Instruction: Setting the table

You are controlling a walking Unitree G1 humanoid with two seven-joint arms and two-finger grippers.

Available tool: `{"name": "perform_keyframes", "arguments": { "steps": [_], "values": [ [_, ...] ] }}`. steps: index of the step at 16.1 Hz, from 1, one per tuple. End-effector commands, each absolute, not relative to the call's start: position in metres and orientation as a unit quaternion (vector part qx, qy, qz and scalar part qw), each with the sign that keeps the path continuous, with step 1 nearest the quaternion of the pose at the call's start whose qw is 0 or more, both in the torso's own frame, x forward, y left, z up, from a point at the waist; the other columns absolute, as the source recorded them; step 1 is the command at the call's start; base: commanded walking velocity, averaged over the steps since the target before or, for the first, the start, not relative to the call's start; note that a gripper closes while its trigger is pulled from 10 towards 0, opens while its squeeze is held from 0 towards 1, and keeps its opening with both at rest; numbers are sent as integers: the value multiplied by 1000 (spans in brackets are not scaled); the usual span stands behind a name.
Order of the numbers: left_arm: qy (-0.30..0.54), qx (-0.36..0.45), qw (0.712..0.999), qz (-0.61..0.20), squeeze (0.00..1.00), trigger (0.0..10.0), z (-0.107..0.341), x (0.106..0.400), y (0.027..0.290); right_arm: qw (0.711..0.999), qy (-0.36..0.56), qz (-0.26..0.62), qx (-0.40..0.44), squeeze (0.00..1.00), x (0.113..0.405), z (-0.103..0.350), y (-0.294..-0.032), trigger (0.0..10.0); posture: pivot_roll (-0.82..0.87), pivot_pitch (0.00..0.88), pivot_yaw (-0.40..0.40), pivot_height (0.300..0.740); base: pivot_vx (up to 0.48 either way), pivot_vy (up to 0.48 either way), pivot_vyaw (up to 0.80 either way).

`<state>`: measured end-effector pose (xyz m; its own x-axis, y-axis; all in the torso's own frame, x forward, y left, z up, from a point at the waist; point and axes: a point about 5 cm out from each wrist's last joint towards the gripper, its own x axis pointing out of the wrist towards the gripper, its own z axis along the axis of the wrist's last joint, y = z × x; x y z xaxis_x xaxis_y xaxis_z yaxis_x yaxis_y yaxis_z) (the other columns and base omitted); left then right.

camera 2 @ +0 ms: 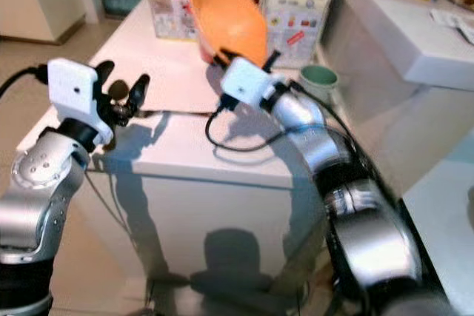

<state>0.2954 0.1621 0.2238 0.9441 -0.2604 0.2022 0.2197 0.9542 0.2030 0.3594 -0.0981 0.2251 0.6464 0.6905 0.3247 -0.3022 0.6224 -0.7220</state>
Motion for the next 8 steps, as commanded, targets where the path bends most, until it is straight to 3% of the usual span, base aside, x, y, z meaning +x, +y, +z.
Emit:
{"name": "perform_keyframes", "arguments": {
  "steps": [1,2,6,8],
  "values": [
    [-121,84,981,-126,0,10000,226,293,160,845,-366,274,-276,0,343,244,-102,0,54,0,-65,740,0,0,0],
    [-120,87,981,-129,0,10000,223,290,158,852,-384,260,-242,0,328,244,-102,10000,53,0,-63,740,0,0,0],
    [-112,96,979,-142,0,10000,220,288,149,897,-368,215,-117,0,299,239,-106,10000,53,0,-68,740,0,0,0],
    [-111,100,978,-148,0,10000,219,289,144,912,-333,216,-100,0,290,233,-106,10000,44,0,-67,740,-277,0,0]
  ]
}}
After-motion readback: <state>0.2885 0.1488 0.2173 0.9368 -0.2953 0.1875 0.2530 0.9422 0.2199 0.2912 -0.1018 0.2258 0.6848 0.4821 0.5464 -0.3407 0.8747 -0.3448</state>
